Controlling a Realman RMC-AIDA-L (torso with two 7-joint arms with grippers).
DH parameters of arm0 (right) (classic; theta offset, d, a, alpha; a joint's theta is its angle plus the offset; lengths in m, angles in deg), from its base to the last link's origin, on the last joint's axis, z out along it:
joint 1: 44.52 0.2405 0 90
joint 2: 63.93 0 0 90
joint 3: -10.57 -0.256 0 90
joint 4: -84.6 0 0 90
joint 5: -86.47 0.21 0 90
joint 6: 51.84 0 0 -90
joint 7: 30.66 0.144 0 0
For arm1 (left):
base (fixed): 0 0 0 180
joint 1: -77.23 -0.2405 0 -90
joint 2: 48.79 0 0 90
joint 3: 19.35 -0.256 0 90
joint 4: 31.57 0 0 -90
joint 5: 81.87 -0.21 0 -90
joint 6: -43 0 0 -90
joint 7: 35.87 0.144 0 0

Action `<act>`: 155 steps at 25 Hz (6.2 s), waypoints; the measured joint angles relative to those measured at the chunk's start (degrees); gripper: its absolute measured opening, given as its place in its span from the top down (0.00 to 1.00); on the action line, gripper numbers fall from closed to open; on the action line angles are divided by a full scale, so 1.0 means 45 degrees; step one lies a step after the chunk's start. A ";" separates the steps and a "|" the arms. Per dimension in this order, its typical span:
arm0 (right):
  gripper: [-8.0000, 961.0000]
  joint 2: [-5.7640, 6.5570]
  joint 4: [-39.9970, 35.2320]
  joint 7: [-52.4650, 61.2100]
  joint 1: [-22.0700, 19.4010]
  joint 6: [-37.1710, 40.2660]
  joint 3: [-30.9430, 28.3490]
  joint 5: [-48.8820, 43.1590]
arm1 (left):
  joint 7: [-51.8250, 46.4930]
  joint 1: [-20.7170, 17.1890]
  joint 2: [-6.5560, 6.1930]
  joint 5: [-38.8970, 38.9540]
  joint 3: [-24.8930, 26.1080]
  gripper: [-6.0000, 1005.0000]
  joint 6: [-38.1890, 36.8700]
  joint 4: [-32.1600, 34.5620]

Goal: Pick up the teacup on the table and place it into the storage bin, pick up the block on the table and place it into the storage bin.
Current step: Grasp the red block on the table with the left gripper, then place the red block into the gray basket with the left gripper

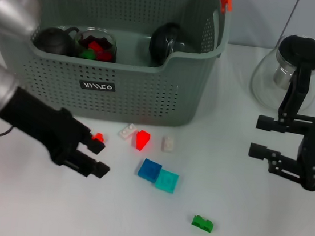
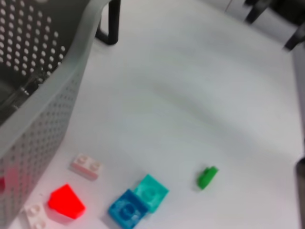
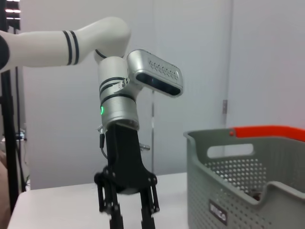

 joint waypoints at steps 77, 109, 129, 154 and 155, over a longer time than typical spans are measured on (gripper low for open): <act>0.46 0.0285 -0.0055 0.0911 0.0335 -0.0626 -0.0365 -0.0250 | -0.2650 0.0357 0.1413 -0.4820 -0.6334 0.43 0.5799 -0.0274; 0.46 0.0307 -0.0056 0.0912 0.0361 -0.0642 -0.0482 -0.0252 | -0.3141 0.0119 0.1414 -0.4334 -0.6889 0.44 0.4755 0.0512; 0.46 0.0308 -0.0069 0.0911 0.0358 -0.0608 -0.0561 -0.0283 | -0.3443 0.0239 0.1410 -0.4404 -0.7169 0.56 0.5168 0.0017; 0.46 0.0328 -0.0083 0.0907 0.0233 -0.0558 -0.0661 -0.0307 | -0.3689 0.0351 0.1392 -0.4628 -0.7368 0.65 0.5580 -0.0292; 0.46 0.0328 -0.0084 0.0908 0.0234 -0.0552 -0.0675 -0.0307 | -0.3695 0.0351 0.1392 -0.4629 -0.7380 0.65 0.5610 -0.0296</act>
